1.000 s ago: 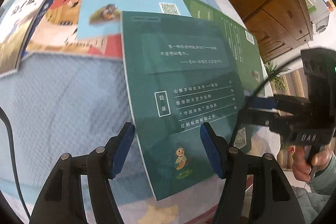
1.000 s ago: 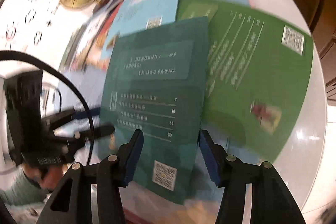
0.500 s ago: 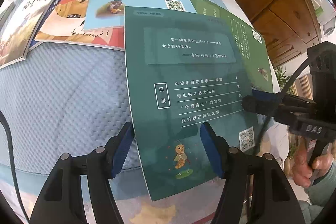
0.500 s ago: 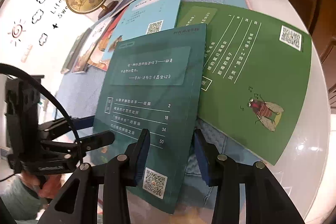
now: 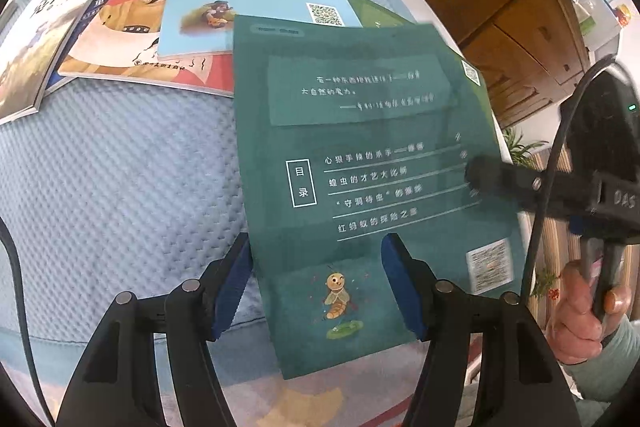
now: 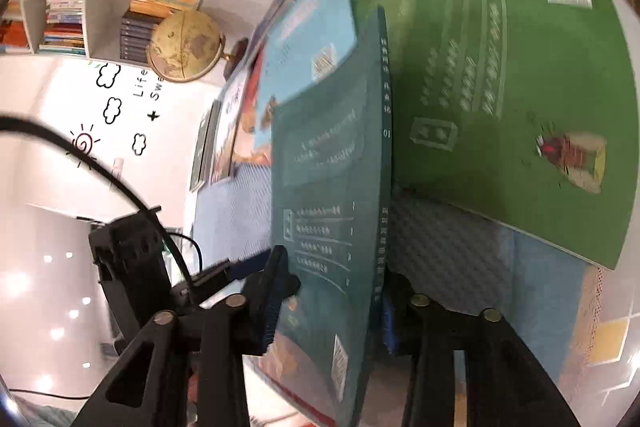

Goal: Organize books

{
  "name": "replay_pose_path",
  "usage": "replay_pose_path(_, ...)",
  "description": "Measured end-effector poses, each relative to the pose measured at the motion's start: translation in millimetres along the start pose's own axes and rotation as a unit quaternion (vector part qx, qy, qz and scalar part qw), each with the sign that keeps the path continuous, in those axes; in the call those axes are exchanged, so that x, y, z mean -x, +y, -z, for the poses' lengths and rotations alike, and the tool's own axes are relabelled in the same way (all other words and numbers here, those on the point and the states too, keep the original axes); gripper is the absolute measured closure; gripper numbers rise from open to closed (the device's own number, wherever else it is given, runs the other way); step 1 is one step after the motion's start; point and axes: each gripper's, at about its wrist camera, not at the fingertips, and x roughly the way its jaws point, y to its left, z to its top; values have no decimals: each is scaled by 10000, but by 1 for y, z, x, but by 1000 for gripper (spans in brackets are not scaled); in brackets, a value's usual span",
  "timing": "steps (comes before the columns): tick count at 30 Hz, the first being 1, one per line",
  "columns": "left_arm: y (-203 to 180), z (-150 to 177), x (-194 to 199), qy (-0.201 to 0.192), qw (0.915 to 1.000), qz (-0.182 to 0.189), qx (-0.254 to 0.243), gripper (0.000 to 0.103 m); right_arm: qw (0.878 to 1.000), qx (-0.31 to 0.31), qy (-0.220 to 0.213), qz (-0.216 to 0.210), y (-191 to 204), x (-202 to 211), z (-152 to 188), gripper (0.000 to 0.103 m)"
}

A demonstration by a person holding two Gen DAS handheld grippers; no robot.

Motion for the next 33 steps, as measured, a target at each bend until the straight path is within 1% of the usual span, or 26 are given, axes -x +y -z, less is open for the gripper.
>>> replay_pose_path(1, 4, 2, 6, -22, 10000, -14, 7, 41, 9998, 117, -60, 149, 8, 4, 0, 81)
replay_pose_path(2, 9, 2, 12, -70, 10000, -33, 4, 41, 9988, 315, -123, 355, 22, 9, 1, 82)
replay_pose_path(4, 20, 6, 35, -278, 9996, -57, 42, 41, 9965, 576, -160, 589, 43, 15, 1, 82)
replay_pose_path(7, 42, 10, 63, -533, 9983, 6, 233, 41, 9894, 1072, -197, 959, 86, 16, 5, 82)
replay_pose_path(9, 63, 16, 90, -751, 9961, 64, 452, 41, 9865, 1232, -201, 1056, 109, 14, 8, 82)
replay_pose_path(10, 73, 19, 101, -852, 9949, 81, 534, 41, 9857, 1296, -233, 1050, 119, 13, 10, 80)
replay_pose_path(11, 73, 19, 105, -918, 9940, 79, 595, 41, 9851, 1365, -277, 1009, 132, 10, 12, 79)
replay_pose_path(12, 85, 23, 118, -1027, 9921, 63, 718, 41, 9846, 1423, -277, 981, 144, 5, 14, 78)
replay_pose_path(14, 96, 27, 132, -1166, 9891, 22, 894, 41, 9845, 1478, -229, 911, 159, -3, 18, 78)
replay_pose_path(16, 116, 35, 152, -1344, 9853, -165, 1045, 41, 9854, 1528, -166, 738, 175, -15, 20, 77)
replay_pose_path(17, 116, 38, 158, -1399, 9839, -249, 1082, 41, 9858, 1541, -127, 648, 181, -20, 21, 77)
replay_pose_path(18, 127, 45, 168, -1476, 9816, -376, 1149, 41, 9865, 1542, -37, 548, 189, -29, 24, 76)
replay_pose_path(20, 142, 52, 182, -1577, 9774, -545, 1295, 41, 9872, 1524, 165, 447, 200, -50, 29, 70)
replay_pose_path(21, 151, 58, 190, -1623, 9753, -616, 1367, 41, 9869, 1536, 240, 429, 203, -56, 33, 65)
replay_pose_path(22, 158, 60, 191, -1649, 9738, -668, 1417, 41, 9866, 1541, 319, 430, 206, -65, 37, 58)
replay_pose_path(23, 163, 62, 193, -1665, 9726, -711, 1457, 41, 9865, 1541, 371, 406, 209, -72, 40, 56)
replay_pose_path(25, 175, 66, 195, -1678, 9709, -765, 1531, 41, 9866, 1536, 414, 363, 211, -81, 47, 55)
replay_pose_path(27, 184, 69, 192, -1633, 9711, -748, 1569, 41, 9871, 1488, 439, 405, 207, -87, 51, 54)
replay_pose_path(30, 186, 67, 179, -1484, 9754, -657, 1494, 41, 9888, 1321, 394, 579, 198, -95, 55, 54)
replay_pose_path(32, 186, 65, 167, -1298, 9800, -591, 1385, 41, 9888, 1202, 328, 825, 188, -99, 57, 54)
replay_pose_path(33, 185, 64, 156, -1122, 9833, -531, 1330, 41, 9883, 1160, 296, 947, 184, -99, 57, 54)
